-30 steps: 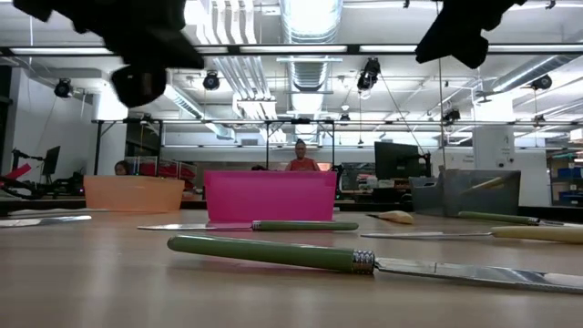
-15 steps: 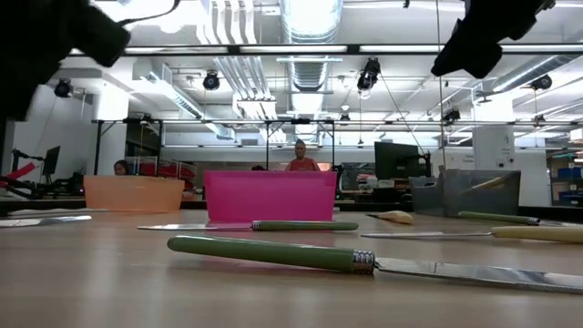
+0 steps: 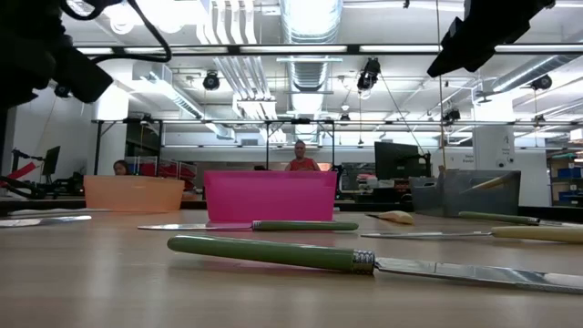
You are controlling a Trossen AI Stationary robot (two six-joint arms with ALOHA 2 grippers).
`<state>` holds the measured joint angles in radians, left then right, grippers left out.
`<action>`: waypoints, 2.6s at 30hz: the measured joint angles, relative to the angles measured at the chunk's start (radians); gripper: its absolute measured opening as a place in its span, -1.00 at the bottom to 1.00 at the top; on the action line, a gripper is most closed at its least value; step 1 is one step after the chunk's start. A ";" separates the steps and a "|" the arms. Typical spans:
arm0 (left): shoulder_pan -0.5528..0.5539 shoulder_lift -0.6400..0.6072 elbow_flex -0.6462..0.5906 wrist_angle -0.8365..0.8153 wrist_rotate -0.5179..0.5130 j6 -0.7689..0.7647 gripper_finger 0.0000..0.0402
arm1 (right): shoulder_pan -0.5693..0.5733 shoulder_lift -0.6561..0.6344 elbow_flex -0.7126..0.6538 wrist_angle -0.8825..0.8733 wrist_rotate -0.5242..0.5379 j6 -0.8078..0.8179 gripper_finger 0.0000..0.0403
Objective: Sort silverware by color (type)
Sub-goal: Put the bottom white patterned table knife into the red bin
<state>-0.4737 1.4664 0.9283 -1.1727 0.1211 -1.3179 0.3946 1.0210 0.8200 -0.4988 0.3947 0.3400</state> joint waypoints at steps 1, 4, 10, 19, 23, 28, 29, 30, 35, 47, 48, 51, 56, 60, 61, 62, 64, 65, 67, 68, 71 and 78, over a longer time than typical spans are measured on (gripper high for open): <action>-0.006 0.001 -0.004 0.006 0.001 0.000 -1.00 | 0.000 -0.002 0.000 0.001 0.000 -0.035 -0.70; -0.032 0.000 -0.009 0.041 -0.003 0.000 -1.00 | 0.000 -0.005 0.000 0.020 0.001 -0.104 -0.70; -0.080 -0.002 -0.020 0.074 -0.026 -0.066 -0.84 | -0.001 -0.012 -0.002 0.017 0.000 -0.116 -0.70; -0.102 -0.003 -0.128 0.114 -0.034 -0.205 -0.37 | -0.001 -0.019 -0.002 0.019 0.000 -0.110 -0.70; -0.103 -0.004 -0.185 0.142 -0.035 -0.236 -0.26 | -0.001 -0.019 -0.002 0.020 0.000 -0.105 -0.70; -0.103 -0.004 -0.215 0.213 -0.035 -0.236 -0.24 | 0.000 -0.019 -0.002 0.021 0.000 -0.106 -0.70; -0.103 -0.004 -0.218 0.227 -0.035 -0.236 -0.24 | 0.000 -0.019 -0.002 0.021 0.000 -0.107 -0.70; -0.104 -0.004 -0.221 0.240 -0.035 -0.236 -0.24 | 0.000 -0.019 -0.002 0.021 0.000 -0.107 -0.70; -0.106 0.005 -0.237 0.306 -0.053 -0.231 -0.24 | -0.001 -0.019 -0.002 0.021 0.000 -0.116 -0.70; -0.126 0.024 -0.234 0.316 -0.096 -0.242 -0.39 | -0.001 -0.019 -0.003 0.021 0.000 -0.116 -0.70; -0.129 0.024 -0.234 0.317 -0.099 -0.247 -0.43 | 0.000 -0.019 -0.003 0.021 0.000 -0.116 -0.70; -0.135 0.025 -0.235 0.323 -0.103 -0.263 -0.60 | -0.001 -0.019 -0.003 0.021 0.000 -0.116 -0.70; -0.141 0.026 -0.235 0.337 -0.109 -0.291 -0.92 | -0.001 -0.019 -0.003 0.021 0.000 -0.116 -0.70; -0.145 0.025 -0.235 0.336 -0.116 -0.307 -0.95 | -0.001 -0.019 -0.003 0.021 0.000 -0.116 -0.70; -0.147 0.025 -0.233 0.337 -0.117 -0.307 -0.96 | 0.000 -0.019 -0.003 0.021 0.000 -0.116 -0.70; -0.149 0.025 -0.229 0.336 -0.119 -0.307 -0.97 | 0.000 -0.019 -0.003 0.021 0.000 -0.116 -0.70; -0.153 0.026 -0.221 0.332 -0.124 -0.307 -0.98 | -0.001 -0.019 -0.003 0.021 0.000 -0.116 -0.70; -0.155 0.025 -0.217 0.327 -0.128 -0.307 -0.98 | 0.000 -0.019 -0.003 0.021 0.000 -0.117 -0.70; -0.157 0.022 -0.200 0.324 -0.149 -0.307 -0.98 | -0.001 -0.019 -0.003 0.021 0.000 -0.122 -0.70; -0.158 0.018 -0.190 0.322 -0.162 -0.307 -0.99 | -0.001 -0.019 -0.003 0.020 0.000 -0.123 -0.70; -0.159 0.012 -0.164 0.306 -0.184 -0.304 -0.99 | -0.001 -0.019 -0.003 0.020 0.000 -0.123 -0.70; -0.159 0.008 -0.047 0.211 -0.249 -0.285 -0.99 | -0.001 -0.019 -0.003 0.020 0.000 -0.123 -0.70</action>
<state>-0.6323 1.4741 0.8817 -0.9620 -0.1279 -1.6026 0.3939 1.0023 0.8169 -0.4789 0.3946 0.2165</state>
